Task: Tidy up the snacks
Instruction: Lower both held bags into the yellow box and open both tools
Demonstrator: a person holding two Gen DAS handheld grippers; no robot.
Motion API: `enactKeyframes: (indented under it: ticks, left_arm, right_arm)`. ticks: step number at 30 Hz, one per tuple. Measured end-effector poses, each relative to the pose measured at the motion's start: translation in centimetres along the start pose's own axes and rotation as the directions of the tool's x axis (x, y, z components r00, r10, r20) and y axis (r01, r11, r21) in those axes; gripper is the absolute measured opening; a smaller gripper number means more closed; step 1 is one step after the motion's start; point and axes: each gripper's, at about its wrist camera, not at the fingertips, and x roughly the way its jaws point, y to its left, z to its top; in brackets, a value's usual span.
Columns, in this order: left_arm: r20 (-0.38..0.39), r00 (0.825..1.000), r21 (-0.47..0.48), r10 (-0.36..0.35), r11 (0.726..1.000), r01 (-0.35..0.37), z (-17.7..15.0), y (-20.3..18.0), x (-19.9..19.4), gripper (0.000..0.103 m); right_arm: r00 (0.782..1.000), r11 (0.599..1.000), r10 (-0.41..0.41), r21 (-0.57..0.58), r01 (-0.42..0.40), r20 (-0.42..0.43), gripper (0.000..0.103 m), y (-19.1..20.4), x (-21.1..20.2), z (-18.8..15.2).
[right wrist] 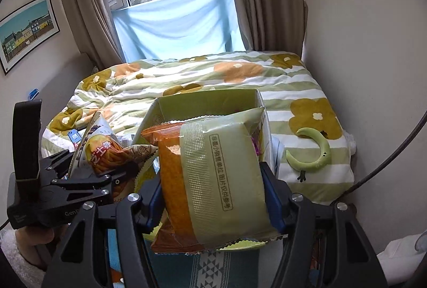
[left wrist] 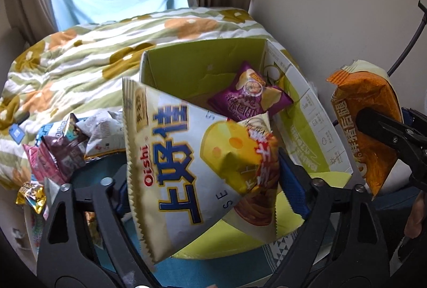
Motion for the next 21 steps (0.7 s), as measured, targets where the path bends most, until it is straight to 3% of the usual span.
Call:
enactKeyframes:
  ticks: [1,7,21]
  left_arm:
    - [-0.004,1.0,0.008,0.009,1.0,-0.009,0.0,-0.3,0.3,0.103]
    - [-0.03,0.999,0.049,0.018,0.999,-0.016,0.1,-0.6,0.5,0.103]
    - [-0.035,0.995,-0.004,0.094,0.996,-0.094,-2.1,2.8,-2.6,0.103]
  right_arm:
    - [1.0,1.0,0.008,0.009,-0.008,-0.009,0.059,-0.4,0.3,0.1]
    - [0.998,0.999,0.043,0.028,-0.042,-0.039,0.059,-1.4,2.0,0.1]
    - [0.983,0.995,0.082,0.07,-0.071,-0.163,0.059,-0.9,6.3,-0.4]
